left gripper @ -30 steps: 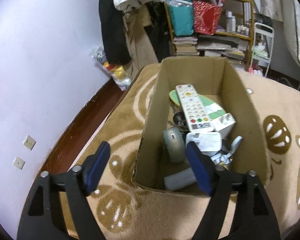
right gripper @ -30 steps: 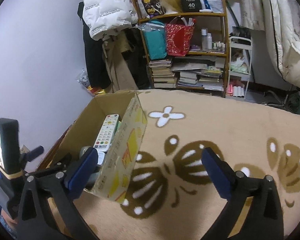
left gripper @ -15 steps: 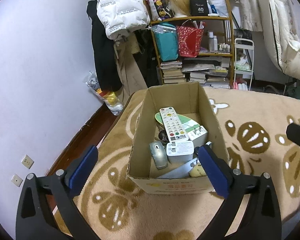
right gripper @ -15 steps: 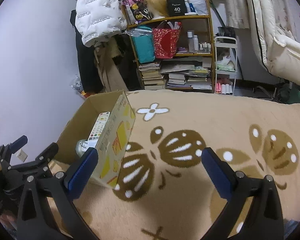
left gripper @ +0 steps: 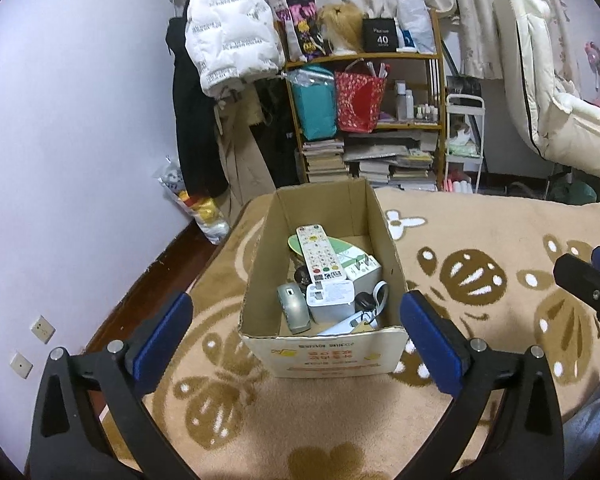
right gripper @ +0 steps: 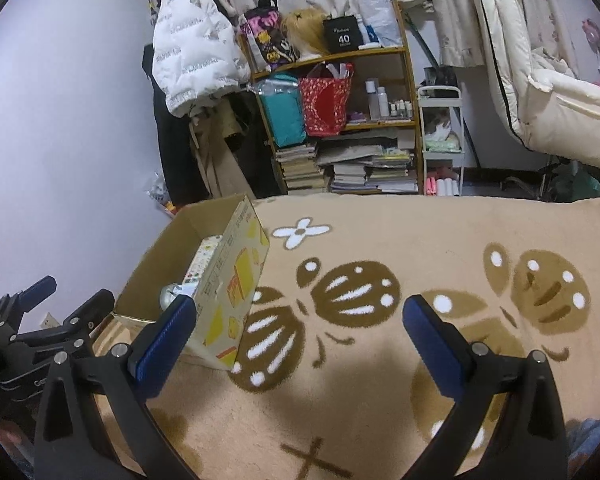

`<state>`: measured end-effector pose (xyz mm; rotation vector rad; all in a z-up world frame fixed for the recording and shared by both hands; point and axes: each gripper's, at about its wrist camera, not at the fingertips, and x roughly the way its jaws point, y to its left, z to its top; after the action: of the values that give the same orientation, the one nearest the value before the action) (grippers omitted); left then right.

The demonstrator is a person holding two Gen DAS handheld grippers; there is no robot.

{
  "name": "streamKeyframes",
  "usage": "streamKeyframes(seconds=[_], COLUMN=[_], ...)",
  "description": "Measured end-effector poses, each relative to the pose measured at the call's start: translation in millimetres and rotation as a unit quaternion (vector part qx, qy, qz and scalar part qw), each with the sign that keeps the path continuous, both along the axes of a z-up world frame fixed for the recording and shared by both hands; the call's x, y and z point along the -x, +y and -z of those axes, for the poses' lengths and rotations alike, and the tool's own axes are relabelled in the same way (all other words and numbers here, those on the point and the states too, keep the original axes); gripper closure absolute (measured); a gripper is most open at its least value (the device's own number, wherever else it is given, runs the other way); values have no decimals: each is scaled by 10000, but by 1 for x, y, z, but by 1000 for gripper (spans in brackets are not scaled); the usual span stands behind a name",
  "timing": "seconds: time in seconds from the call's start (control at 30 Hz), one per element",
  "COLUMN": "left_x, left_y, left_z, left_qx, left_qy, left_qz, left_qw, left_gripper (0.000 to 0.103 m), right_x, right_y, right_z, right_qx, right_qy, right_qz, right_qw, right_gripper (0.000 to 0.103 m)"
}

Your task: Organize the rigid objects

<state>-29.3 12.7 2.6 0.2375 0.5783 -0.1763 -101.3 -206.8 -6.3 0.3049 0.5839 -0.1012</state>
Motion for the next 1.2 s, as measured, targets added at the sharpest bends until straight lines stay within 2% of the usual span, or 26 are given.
streamKeyframes(seconds=[0.33, 0.53, 0.97, 1.2], left_x=[37, 41, 44, 39], left_y=[9, 14, 19, 21], left_z=[-20, -23, -30, -28], left_qx=[277, 306, 455, 486], left_qy=[-615, -647, -786, -696], left_qz=[27, -63, -83, -22], left_qw=[9977, 9974, 9958, 9964], left_gripper=[1, 1, 1, 1], right_x=[15, 26, 18, 18], right_y=[3, 2, 11, 12], right_z=[-1, -8, 0, 0], right_qx=[36, 241, 441, 471], right_qy=[-196, -366, -170, -164], right_qz=[-11, 134, -23, -56], right_qw=[9998, 9989, 9989, 9987], right_gripper=[0, 0, 0, 0])
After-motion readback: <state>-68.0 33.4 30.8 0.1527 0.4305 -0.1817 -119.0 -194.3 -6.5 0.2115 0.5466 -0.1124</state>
